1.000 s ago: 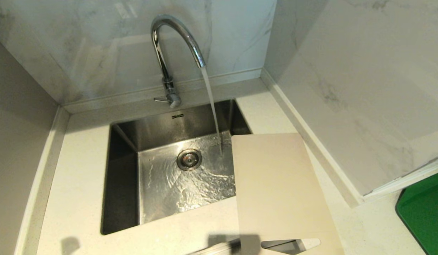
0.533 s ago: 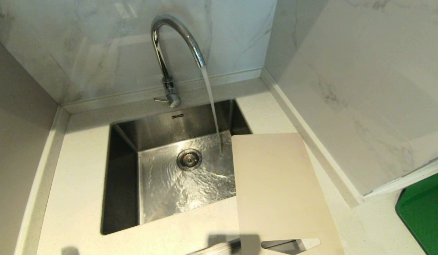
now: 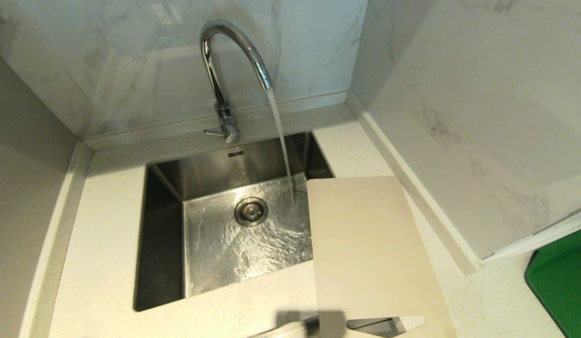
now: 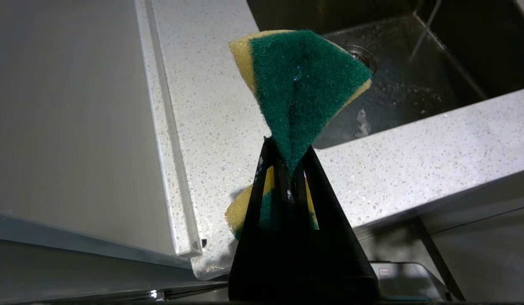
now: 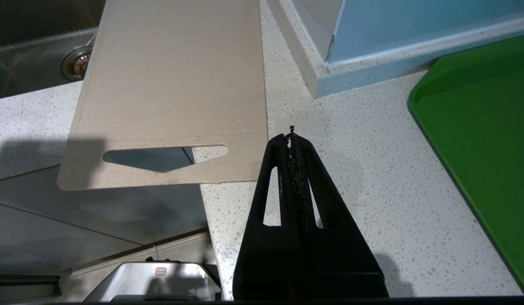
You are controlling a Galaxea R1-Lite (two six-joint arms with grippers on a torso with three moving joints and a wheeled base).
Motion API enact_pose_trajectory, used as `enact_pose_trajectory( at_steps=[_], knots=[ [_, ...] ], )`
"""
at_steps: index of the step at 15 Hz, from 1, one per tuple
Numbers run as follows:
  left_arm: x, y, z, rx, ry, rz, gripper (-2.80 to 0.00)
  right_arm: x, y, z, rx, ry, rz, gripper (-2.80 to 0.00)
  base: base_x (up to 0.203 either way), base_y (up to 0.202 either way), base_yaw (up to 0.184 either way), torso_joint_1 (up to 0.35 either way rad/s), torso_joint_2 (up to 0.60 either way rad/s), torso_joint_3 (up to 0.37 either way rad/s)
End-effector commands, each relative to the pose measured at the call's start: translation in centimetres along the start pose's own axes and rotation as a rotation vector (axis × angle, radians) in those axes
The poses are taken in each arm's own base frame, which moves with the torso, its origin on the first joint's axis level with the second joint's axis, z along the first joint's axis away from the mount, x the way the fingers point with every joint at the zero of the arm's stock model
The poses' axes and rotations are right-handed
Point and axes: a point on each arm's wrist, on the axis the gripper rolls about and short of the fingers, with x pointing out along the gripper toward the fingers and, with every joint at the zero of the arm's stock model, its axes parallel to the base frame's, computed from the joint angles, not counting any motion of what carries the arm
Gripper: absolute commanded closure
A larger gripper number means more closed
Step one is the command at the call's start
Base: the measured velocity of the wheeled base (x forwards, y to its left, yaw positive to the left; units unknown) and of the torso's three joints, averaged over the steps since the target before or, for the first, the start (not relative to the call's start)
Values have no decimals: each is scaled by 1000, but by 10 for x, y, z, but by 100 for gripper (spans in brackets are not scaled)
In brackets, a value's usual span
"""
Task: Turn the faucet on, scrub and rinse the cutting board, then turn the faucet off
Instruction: Pick up the cutting board
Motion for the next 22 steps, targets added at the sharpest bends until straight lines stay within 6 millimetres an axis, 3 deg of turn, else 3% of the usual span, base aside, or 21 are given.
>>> enact_pose_trajectory(
  at_steps=[1, 22],
  knots=[
    [0, 0, 0, -3, -4, 0, 0, 0, 0, 0, 0, -1, 1, 0, 0, 0, 0, 0, 0, 0],
    [0, 0, 0, -5, -7, -2, 0, 0, 0, 0, 0, 2, 1, 0, 0, 0, 0, 0, 0, 0]
  ],
)
